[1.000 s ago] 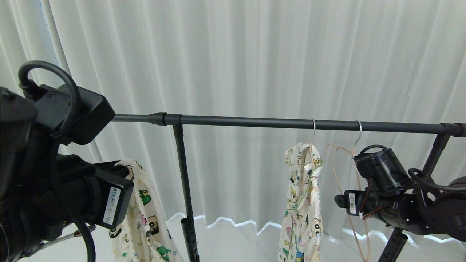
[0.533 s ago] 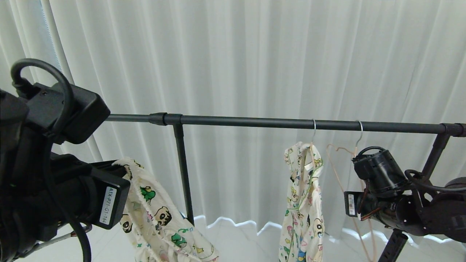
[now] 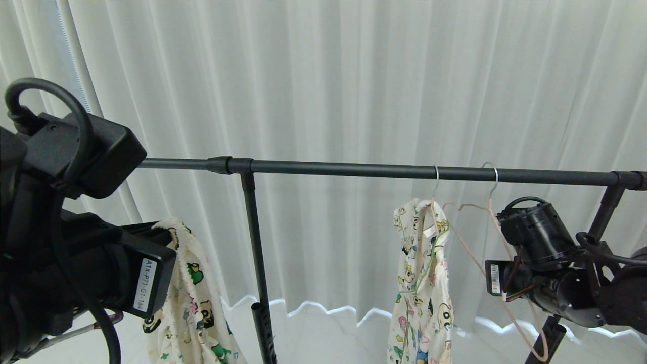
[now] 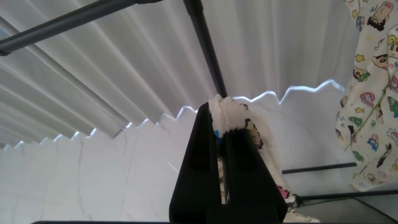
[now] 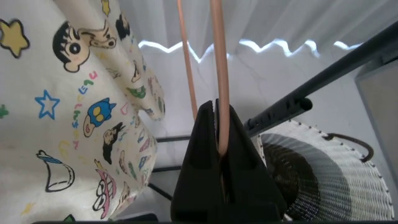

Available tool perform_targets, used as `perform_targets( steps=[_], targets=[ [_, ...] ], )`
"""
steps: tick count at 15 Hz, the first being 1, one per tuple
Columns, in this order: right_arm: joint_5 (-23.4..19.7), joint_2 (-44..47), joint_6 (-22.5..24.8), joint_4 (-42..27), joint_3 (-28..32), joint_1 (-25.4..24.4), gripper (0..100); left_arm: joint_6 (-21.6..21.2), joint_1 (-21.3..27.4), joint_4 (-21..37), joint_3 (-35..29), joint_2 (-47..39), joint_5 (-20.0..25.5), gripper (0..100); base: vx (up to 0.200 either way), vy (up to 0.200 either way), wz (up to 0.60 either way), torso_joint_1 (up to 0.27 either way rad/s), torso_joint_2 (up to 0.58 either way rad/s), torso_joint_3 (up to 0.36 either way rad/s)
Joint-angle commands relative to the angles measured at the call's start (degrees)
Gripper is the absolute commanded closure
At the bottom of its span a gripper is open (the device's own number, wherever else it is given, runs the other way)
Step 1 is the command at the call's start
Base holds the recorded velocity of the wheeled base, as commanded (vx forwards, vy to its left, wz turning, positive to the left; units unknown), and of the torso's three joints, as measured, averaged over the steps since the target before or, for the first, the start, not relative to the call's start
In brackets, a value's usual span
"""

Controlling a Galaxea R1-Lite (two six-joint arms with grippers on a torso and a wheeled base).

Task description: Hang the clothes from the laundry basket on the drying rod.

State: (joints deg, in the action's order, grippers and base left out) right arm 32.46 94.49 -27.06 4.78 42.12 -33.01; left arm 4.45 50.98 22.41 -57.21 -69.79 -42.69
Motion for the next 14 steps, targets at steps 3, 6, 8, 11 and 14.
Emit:
perform_targets(
  steps=[3,6,8,11,14],
  targets=[
    [0.1,-6.2,2.8,0.1,-0.1,0.0,100,0.0,0.3,0.0,0.0,0.1,0.0,100,0.000,0.000,0.00,0.000,0.00,0.000],
    [0.1,-9.1,5.1,0.2,-0.1,0.0,100,0.0,2.0,0.0,0.1,0.0,-0.1,100,0.000,0.000,0.00,0.000,0.00,0.000],
    [0.2,-10.8,6.1,0.1,-0.2,0.0,100,0.0,3.0,0.0,0.1,-0.1,-0.9,100,0.000,0.000,0.00,0.000,0.00,0.000],
    [0.2,-13.7,7.2,0.1,-1.2,0.0,100,0.0,3.2,0.0,0.3,-0.1,-1.3,100,0.000,0.000,0.00,0.000,0.00,0.000],
    [0.2,-18.9,10.3,0.1,-4.4,0.0,100,-0.1,3.2,0.0,0.3,-0.2,-1.3,100,0.000,0.000,0.00,0.000,0.00,0.000]
  ],
)
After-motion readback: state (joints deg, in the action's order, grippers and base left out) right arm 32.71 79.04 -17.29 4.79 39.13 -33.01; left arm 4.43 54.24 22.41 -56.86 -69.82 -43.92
